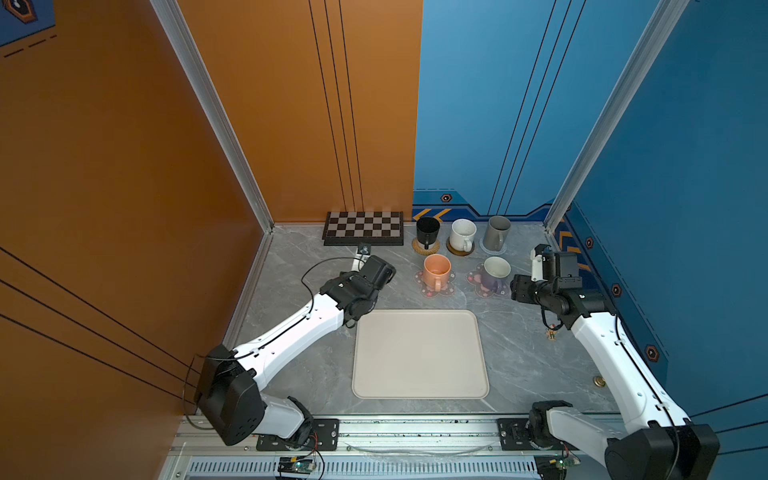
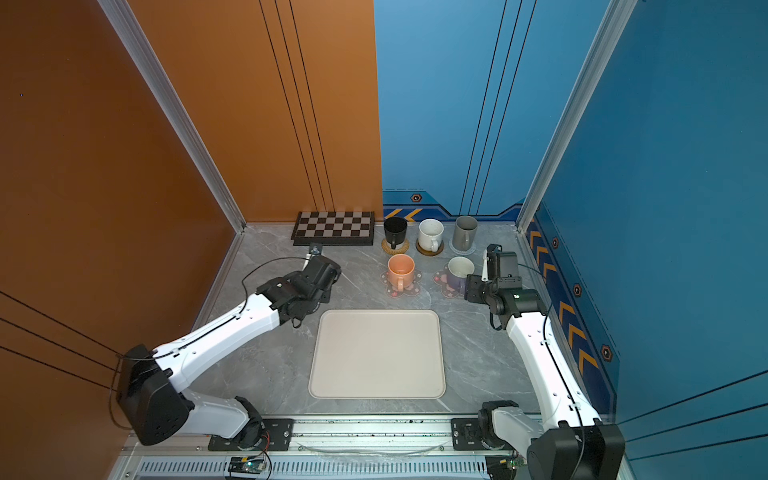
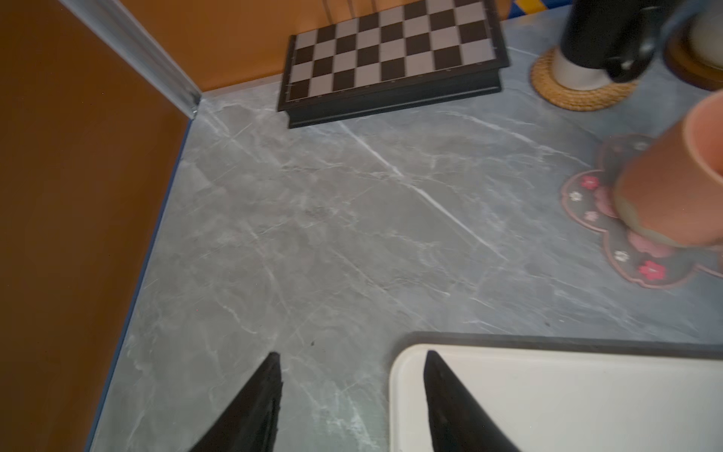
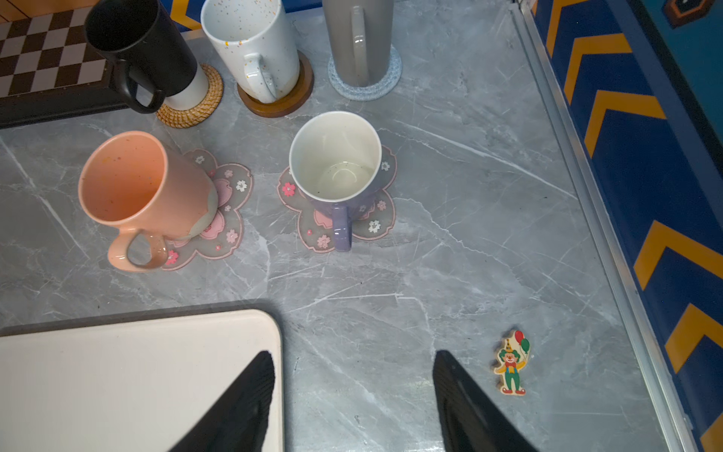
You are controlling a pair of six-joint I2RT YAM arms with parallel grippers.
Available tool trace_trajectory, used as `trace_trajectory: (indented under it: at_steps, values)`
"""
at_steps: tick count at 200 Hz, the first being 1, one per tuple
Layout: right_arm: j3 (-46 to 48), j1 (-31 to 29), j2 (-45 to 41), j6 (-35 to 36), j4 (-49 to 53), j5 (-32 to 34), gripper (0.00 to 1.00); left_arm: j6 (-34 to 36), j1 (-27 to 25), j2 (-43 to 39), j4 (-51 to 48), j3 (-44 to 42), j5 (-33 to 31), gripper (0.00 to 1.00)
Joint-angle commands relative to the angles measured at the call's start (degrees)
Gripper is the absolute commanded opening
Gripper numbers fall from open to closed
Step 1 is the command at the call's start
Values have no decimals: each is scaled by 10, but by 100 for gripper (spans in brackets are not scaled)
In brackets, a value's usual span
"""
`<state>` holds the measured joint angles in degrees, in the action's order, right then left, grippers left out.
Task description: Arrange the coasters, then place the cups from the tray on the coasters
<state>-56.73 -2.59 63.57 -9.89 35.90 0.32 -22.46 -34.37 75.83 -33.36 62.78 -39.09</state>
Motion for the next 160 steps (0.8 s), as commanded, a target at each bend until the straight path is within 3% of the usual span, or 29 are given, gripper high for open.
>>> trace_trajectory:
  at_steps: [1,43,71,97,118,130,160]
  values:
    - [41,12,-18,16,-52,15,67,35,56,-85,59,-76,-1,59]
    - [99,26,-23,2,-157,-1,69,69,135,-178,108,-163,-16,68]
    - [142,26,-20,-2,-237,6,71,63,166,-172,111,-183,-20,71]
    - [212,29,-23,-8,-344,21,73,29,187,-175,142,-210,-63,75]
    - [275,35,-22,-19,-443,35,76,28,201,-174,191,-241,-60,85]
    - [313,36,-18,-15,-512,43,79,31,210,-166,211,-252,-57,100]
    - [351,36,15,-8,-593,77,86,28,224,-127,250,-260,-83,98]
